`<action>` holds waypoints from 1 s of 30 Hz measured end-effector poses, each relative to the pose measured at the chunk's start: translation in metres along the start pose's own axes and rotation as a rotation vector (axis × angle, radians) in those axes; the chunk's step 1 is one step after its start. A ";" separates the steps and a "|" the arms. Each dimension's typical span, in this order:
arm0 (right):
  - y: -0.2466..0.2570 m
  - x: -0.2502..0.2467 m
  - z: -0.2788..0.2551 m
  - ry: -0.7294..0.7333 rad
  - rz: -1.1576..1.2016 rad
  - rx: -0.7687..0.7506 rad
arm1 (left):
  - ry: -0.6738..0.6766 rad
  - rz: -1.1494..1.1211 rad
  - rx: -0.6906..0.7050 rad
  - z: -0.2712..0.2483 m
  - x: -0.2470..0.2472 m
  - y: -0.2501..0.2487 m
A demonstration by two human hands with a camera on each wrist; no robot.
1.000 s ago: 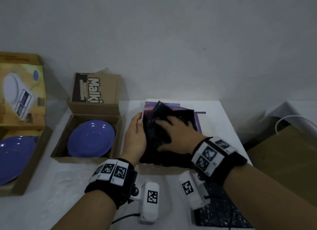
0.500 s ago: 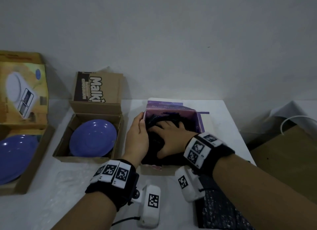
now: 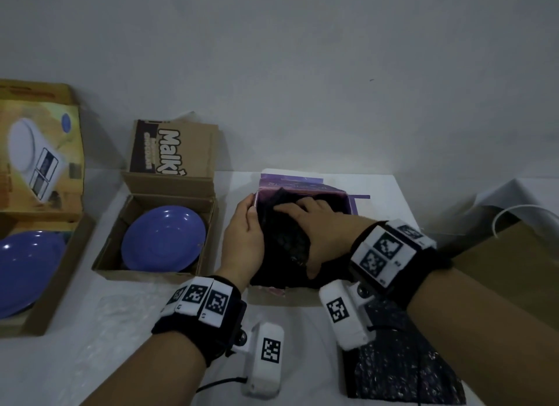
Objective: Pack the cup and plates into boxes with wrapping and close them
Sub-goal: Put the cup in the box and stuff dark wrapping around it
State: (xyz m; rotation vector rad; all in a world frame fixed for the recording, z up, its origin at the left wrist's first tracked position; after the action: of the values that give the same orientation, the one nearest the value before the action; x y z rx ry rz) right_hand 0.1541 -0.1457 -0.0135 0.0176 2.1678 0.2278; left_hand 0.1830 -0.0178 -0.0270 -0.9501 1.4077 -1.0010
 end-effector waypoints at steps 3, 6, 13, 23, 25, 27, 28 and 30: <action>-0.007 0.015 0.001 -0.003 -0.090 0.051 | -0.009 0.022 -0.001 0.000 -0.001 -0.001; -0.005 0.018 0.004 -0.072 -0.184 0.023 | 0.024 -0.002 -0.018 0.001 0.003 0.003; -0.009 0.018 0.003 -0.104 -0.159 -0.045 | 0.090 -0.024 -0.040 0.001 0.009 0.010; -0.014 0.012 0.020 0.026 0.289 0.010 | 0.094 0.041 -0.032 0.003 0.012 0.010; -0.007 0.009 0.023 -0.026 0.186 0.012 | 0.088 0.028 -0.034 0.003 0.012 0.011; -0.001 0.014 0.024 -0.077 -0.023 0.058 | 0.082 0.018 -0.037 0.004 0.013 0.011; 0.002 0.017 0.024 -0.101 -0.092 0.078 | 0.078 0.018 -0.037 0.004 0.012 0.011; 0.005 0.021 0.024 -0.116 -0.124 0.080 | 0.079 0.025 -0.031 0.004 0.012 0.011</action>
State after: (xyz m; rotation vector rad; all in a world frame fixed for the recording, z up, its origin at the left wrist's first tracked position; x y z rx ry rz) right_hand 0.1613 -0.1352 -0.0433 -0.0567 2.0525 0.0676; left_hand 0.1856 -0.0259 -0.0412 -0.9221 1.5013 -1.0096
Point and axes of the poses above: each hand's wrist, its own z-axis towards the middle knuckle, its own x-axis out of the palm, y = z × x, the point moved 10 cm from there along z, towards the middle knuckle, and after that the axes turned 3 degrees about z, right-handed, at the moved point
